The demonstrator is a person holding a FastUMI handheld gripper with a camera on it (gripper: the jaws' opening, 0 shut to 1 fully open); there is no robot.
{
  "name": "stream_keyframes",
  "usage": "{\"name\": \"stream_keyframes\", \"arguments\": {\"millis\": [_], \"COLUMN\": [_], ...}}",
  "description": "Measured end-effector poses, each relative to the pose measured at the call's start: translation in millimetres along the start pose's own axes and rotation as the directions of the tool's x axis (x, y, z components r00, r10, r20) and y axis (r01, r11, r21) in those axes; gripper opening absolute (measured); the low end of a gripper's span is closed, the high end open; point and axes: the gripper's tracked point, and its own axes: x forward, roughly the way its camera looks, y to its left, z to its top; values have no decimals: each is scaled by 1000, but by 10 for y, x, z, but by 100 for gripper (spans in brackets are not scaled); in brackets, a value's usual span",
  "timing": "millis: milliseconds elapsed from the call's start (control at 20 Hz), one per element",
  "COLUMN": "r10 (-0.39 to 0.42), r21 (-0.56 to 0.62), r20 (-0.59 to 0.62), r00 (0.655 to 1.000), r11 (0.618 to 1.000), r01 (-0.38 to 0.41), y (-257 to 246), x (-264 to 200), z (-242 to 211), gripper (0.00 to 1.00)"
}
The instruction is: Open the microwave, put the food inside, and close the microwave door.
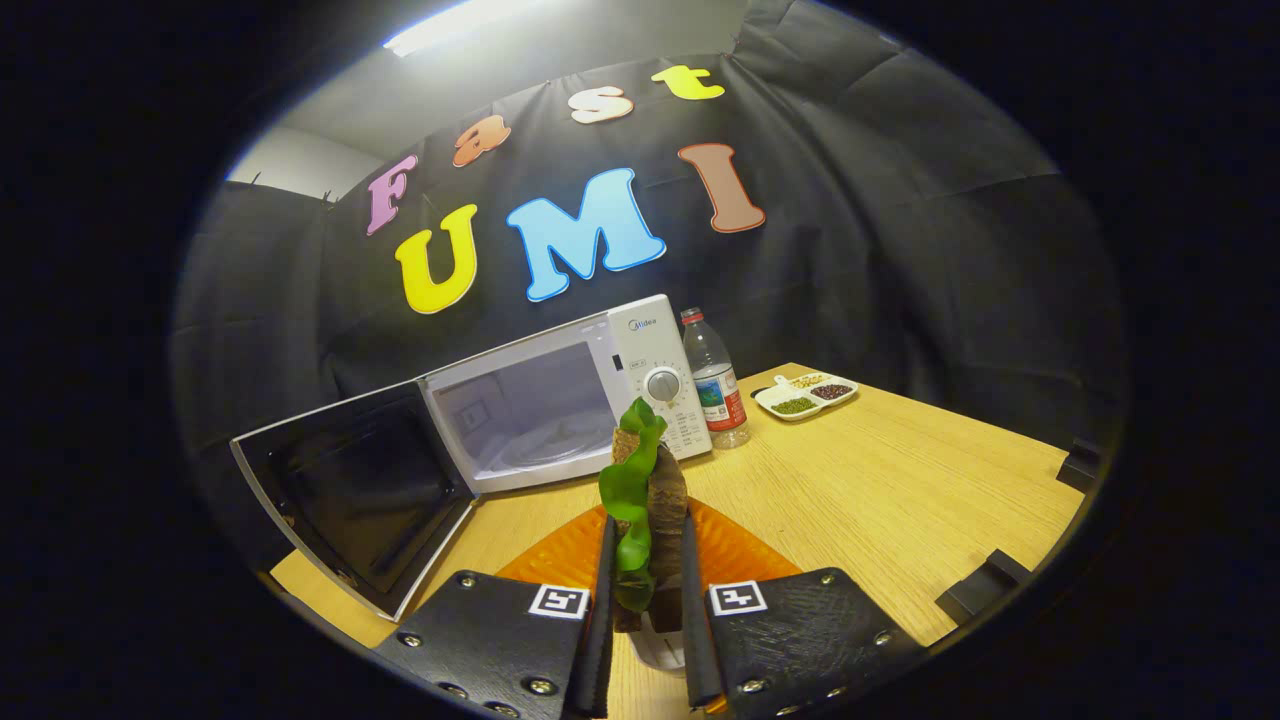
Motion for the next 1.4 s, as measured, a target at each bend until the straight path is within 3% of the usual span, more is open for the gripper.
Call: {"name": "stream_keyframes", "arguments": {"millis": [200,400,650,1050,1400], "r10": [51,123,157,186,219], "r21": [-21,-36,-44,-6,55], "r20": [30,28,27,-56,-39], "r00": [998,992,987,981,975], "r11": [999,992,987,982,975], "r01": [-50,-122,-156,-186,-216], "y": [389,881,1314,1729,1943], "x": [162,561,1141,2215,2956], "z": [233,353,385,169,116], "gripper": [29,29,29,29,29]}}
